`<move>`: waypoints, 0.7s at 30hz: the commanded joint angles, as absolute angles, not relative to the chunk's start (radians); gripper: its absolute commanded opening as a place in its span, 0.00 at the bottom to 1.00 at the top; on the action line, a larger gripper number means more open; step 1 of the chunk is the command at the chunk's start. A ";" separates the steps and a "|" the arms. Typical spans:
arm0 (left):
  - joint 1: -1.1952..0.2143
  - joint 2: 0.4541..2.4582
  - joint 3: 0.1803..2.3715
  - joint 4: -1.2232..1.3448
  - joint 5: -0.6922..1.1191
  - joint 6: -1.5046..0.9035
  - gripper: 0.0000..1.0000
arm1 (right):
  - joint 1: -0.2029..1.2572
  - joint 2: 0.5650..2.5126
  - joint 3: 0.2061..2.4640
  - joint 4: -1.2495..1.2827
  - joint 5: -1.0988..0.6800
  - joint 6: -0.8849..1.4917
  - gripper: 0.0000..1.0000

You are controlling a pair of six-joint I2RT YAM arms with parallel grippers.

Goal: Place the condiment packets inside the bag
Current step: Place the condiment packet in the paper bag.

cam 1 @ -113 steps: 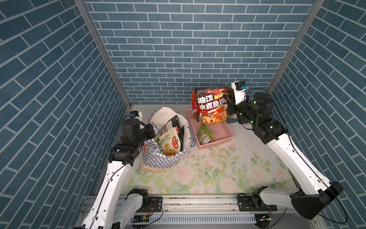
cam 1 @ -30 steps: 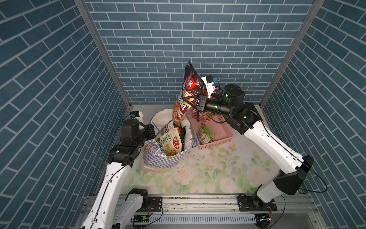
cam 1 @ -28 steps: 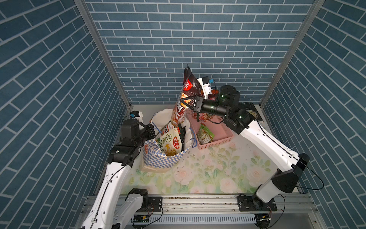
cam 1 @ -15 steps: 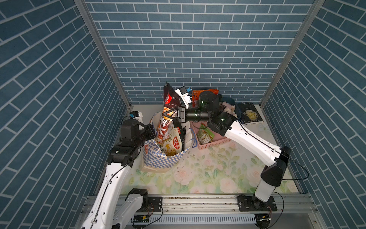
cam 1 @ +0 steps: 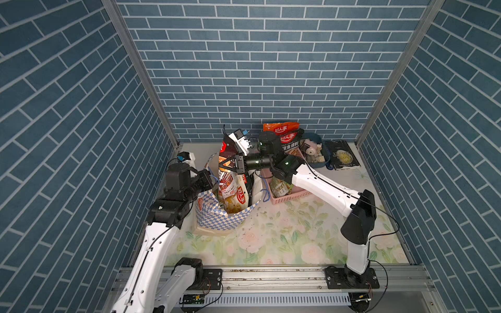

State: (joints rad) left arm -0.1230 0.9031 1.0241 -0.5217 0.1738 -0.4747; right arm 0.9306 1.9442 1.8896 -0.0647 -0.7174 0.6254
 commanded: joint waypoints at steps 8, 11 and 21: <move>-0.125 0.901 0.993 -0.540 0.170 -0.489 0.00 | 0.928 1.999 1.940 0.169 -0.766 0.529 0.00; -0.121 0.902 0.973 -0.536 0.177 -0.525 0.00 | 0.928 2.026 1.941 0.170 -0.761 0.521 0.00; 0.021 0.879 0.852 -0.437 0.316 -0.648 0.00 | 0.930 1.989 1.920 0.236 -0.873 0.495 0.00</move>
State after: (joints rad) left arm 0.0055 0.8734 0.8856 -0.4229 0.2367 -0.5941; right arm 0.9302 2.0392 1.8915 0.0727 -0.7914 0.5430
